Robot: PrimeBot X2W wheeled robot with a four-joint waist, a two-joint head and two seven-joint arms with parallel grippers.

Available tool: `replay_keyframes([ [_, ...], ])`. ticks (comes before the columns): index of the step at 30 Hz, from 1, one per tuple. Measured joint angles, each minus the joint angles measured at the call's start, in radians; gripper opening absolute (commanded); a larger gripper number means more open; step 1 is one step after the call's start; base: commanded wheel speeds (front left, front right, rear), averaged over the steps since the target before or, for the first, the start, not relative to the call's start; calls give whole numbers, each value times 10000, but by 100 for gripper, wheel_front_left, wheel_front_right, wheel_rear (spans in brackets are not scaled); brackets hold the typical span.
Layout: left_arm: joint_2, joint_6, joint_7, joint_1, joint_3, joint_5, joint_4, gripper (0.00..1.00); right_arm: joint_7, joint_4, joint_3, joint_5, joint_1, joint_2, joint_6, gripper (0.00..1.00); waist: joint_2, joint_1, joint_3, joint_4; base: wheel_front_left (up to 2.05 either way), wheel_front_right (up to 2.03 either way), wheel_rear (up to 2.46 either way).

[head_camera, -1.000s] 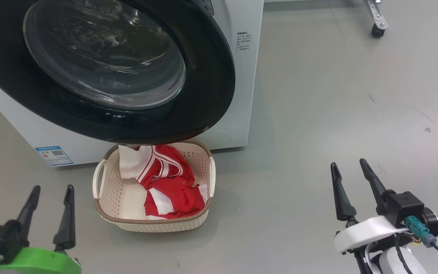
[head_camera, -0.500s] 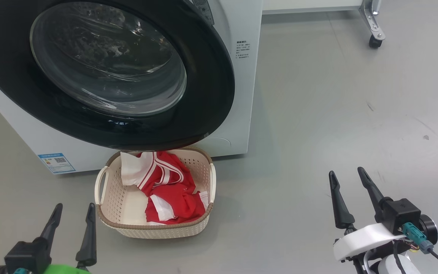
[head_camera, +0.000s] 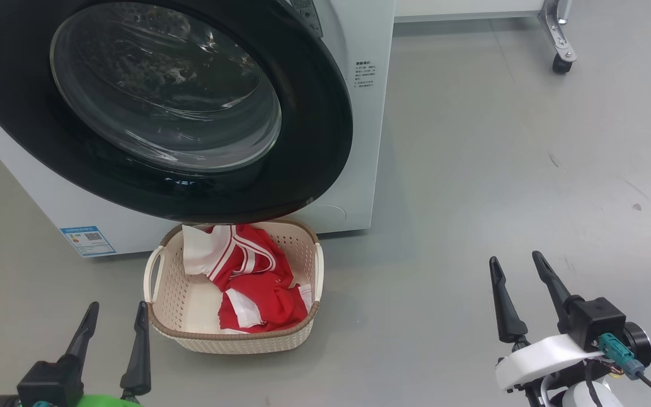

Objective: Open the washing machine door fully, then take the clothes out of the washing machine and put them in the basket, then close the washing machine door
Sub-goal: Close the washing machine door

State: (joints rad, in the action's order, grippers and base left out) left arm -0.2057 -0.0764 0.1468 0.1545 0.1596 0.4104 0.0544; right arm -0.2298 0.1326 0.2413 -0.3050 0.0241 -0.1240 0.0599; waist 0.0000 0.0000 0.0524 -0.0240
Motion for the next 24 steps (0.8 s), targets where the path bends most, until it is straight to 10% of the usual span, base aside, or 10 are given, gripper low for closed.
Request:
replay_keyframes([
  [9,36,-81,56,0,10,-105,0,100,46,-75,21,0,21,0,42,100,0,0,-35,19,0,0,0],
  [11,50,-119,56,0,8,-134,0,100,79,-77,15,-4,43,0,42,0,0,0,-36,19,0,0,0],
  [24,261,-169,130,-2,75,-270,17,100,464,-56,-59,-100,170,-115,36,0,0,0,-30,159,0,0,0],
])
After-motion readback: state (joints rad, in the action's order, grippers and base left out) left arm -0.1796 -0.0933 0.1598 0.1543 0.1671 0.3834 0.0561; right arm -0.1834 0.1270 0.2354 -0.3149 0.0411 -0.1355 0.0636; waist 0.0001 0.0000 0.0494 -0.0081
